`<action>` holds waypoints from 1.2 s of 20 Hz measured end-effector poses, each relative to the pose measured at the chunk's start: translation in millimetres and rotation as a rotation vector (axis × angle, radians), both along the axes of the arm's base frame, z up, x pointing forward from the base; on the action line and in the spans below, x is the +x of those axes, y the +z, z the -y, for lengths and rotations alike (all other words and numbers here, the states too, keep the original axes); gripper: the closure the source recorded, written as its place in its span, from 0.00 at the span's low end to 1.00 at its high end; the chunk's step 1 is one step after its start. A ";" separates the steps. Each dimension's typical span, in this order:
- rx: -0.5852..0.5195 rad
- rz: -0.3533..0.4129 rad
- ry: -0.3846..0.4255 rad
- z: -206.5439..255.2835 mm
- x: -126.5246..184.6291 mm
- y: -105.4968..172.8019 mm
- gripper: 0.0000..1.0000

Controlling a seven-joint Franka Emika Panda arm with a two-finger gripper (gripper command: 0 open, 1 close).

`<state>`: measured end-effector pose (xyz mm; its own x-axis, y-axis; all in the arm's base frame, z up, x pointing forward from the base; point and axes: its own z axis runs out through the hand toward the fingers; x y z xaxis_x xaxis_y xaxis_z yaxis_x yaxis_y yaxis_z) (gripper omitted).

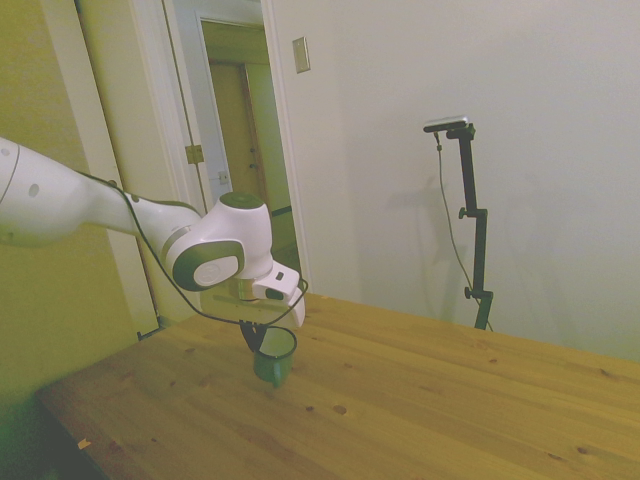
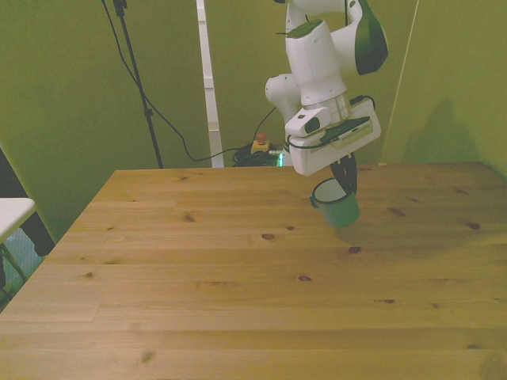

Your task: Flip the mug upright

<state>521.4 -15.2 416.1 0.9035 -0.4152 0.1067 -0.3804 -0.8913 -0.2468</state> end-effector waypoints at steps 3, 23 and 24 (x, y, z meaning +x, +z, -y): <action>-0.131 -0.019 -0.071 1.7 1.3 -9.3 1.00; -0.163 -0.058 -0.135 16.0 4.6 -26.1 0.00; -0.163 -0.049 -0.136 16.0 3.8 -21.2 0.00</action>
<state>525.2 -31.2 394.9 0.8459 -0.5147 0.1398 -0.5081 -0.8574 -0.0824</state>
